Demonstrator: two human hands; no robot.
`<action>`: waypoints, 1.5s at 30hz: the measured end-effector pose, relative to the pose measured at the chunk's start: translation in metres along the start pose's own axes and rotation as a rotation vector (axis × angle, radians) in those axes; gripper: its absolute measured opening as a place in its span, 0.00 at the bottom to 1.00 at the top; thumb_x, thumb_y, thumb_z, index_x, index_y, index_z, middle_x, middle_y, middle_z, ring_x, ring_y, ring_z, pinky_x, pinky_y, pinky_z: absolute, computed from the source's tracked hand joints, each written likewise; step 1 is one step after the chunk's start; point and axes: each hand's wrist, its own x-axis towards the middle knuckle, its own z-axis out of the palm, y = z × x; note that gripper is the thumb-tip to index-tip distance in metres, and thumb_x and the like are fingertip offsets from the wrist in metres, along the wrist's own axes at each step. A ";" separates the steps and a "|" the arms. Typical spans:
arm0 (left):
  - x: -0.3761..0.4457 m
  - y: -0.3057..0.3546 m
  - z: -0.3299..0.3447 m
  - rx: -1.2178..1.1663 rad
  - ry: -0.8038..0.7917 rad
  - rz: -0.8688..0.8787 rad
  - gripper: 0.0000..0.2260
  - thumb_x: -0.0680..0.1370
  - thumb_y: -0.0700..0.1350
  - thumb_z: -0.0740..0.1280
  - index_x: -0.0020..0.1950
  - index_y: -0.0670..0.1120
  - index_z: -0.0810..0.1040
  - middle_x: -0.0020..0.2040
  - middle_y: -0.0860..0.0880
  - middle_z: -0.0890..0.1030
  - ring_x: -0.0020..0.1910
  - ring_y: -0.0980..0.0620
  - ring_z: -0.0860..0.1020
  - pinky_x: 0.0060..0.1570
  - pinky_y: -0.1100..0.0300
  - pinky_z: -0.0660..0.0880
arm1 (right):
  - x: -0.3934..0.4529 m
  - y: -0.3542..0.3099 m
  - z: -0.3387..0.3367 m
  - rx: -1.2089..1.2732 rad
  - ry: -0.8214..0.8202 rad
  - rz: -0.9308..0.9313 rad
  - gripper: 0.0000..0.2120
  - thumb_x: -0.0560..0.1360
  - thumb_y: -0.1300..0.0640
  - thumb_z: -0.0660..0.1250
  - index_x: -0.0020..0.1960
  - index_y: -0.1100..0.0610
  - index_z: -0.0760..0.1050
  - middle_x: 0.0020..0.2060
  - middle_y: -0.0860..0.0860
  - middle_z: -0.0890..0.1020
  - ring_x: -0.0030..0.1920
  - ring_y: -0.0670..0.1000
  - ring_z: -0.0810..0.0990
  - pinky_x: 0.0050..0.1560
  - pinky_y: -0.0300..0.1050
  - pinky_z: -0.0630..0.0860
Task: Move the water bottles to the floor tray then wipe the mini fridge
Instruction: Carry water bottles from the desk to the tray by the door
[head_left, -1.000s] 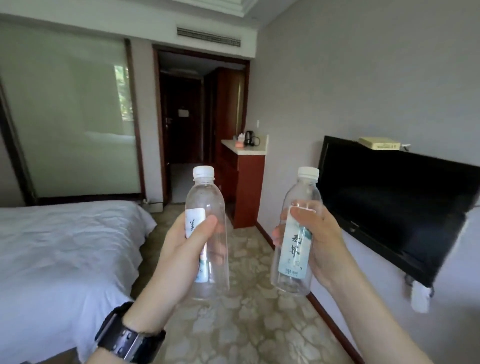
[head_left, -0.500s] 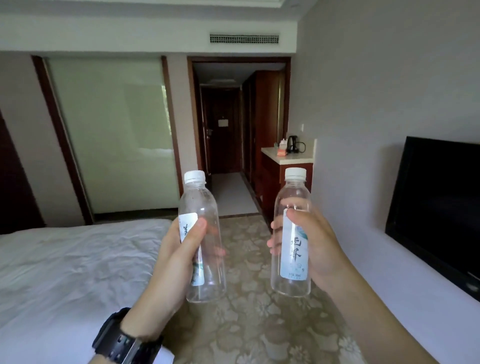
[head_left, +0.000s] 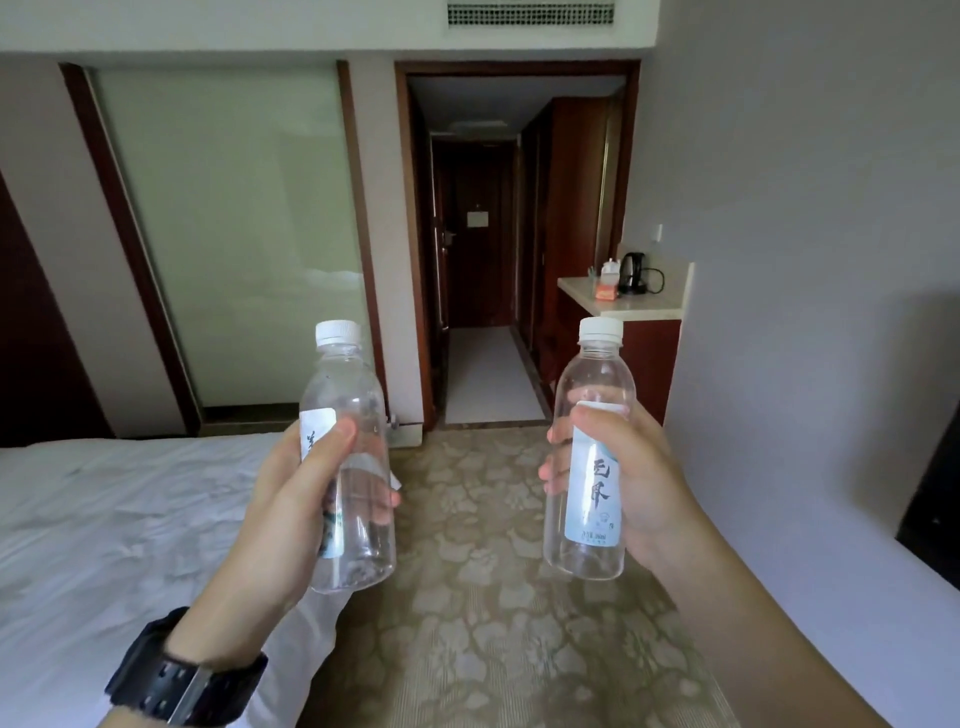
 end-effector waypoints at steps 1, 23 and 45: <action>0.020 -0.009 0.002 -0.006 0.013 -0.003 0.24 0.72 0.58 0.68 0.60 0.42 0.76 0.40 0.44 0.83 0.34 0.38 0.80 0.39 0.45 0.78 | 0.021 0.007 -0.003 -0.003 0.002 0.004 0.25 0.59 0.49 0.75 0.53 0.56 0.75 0.39 0.58 0.80 0.31 0.59 0.81 0.36 0.49 0.79; 0.440 -0.167 0.162 -0.058 -0.005 -0.014 0.11 0.73 0.52 0.67 0.47 0.45 0.79 0.36 0.38 0.81 0.31 0.38 0.78 0.35 0.48 0.77 | 0.451 0.071 -0.128 0.031 -0.065 0.012 0.21 0.60 0.52 0.73 0.50 0.56 0.73 0.37 0.59 0.78 0.30 0.59 0.77 0.33 0.48 0.77; 0.793 -0.319 0.143 0.099 0.257 -0.012 0.15 0.77 0.53 0.68 0.55 0.43 0.77 0.45 0.39 0.82 0.37 0.40 0.83 0.36 0.49 0.79 | 0.885 0.188 -0.163 0.032 -0.206 0.070 0.15 0.68 0.52 0.68 0.53 0.56 0.75 0.40 0.59 0.79 0.31 0.60 0.79 0.35 0.50 0.77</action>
